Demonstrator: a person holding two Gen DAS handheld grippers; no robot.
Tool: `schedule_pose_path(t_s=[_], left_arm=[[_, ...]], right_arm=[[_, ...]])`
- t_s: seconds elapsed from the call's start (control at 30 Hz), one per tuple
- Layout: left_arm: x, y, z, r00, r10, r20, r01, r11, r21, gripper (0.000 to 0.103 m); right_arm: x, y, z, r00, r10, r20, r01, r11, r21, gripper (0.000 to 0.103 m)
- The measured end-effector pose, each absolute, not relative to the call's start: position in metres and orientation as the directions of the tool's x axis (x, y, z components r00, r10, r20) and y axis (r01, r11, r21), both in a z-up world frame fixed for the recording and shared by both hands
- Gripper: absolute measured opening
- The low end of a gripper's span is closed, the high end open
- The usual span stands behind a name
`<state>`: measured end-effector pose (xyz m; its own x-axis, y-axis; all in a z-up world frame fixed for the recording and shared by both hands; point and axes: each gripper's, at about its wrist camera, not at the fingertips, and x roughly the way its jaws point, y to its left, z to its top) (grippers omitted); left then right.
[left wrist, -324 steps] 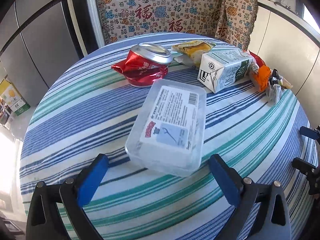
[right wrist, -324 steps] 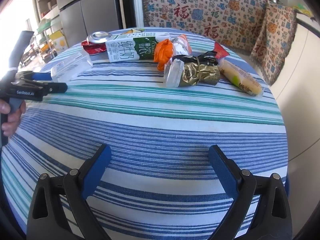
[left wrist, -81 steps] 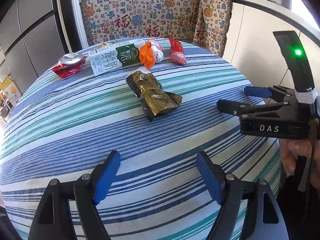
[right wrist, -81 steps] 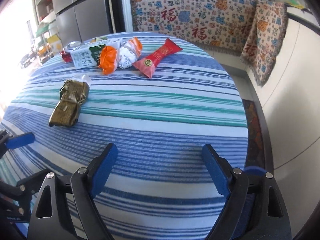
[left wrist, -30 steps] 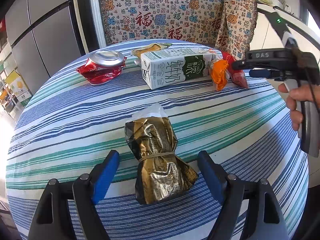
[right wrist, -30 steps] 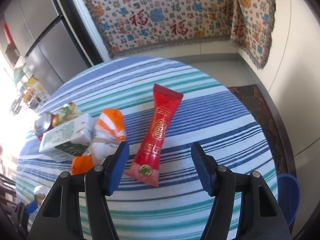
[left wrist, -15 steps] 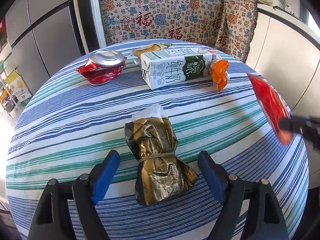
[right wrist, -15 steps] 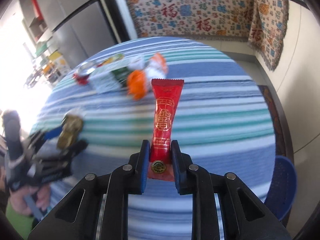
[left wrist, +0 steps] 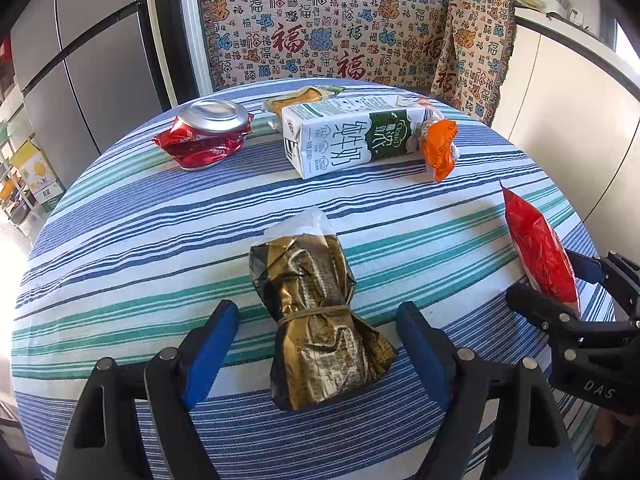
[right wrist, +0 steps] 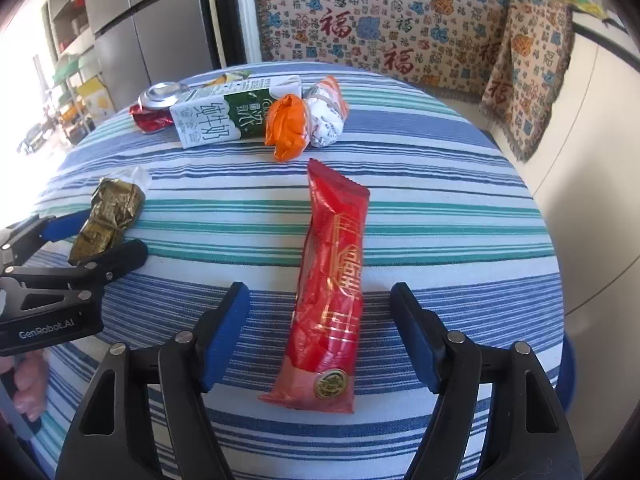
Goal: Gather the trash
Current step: 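Grasp the red snack wrapper with right gripper and lift it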
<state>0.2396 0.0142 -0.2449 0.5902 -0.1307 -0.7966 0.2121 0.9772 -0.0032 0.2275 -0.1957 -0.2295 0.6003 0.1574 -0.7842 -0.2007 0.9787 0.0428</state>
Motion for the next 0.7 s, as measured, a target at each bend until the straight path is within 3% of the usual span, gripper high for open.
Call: schedule_pose_path(t_s=[0.3, 0.43, 0.53, 0.7], left_arm=[[0.239, 0.017, -0.245, 0.589, -0.151, -0.794, 0.217, 0.976, -0.025, 0.082], [0.235, 0.043, -0.239, 0.56, -0.313, -0.767, 0.252, 0.946, -0.203, 0.082], [0.237, 0.054, -0.232, 0.539, -0.359, -0.762, 0.272, 0.93, -0.246, 0.082], [0.235, 0.037, -0.222, 0.538, -0.333, -0.774, 0.325, 0.929, -0.174, 0.082]], right_arm=[[0.235, -0.194, -0.234, 0.583, 0.167, -0.795, -0.215, 0.975, 0.047, 0.092], [0.234, -0.196, -0.234, 0.578, 0.195, -0.792, -0.226, 0.971, 0.074, 0.095], [0.232, -0.207, -0.226, 0.541, 0.257, -0.8, -0.243, 0.959, 0.144, 0.086], [0.236, -0.217, -0.2, 0.491, 0.296, -0.819, -0.293, 0.942, 0.165, 0.078]])
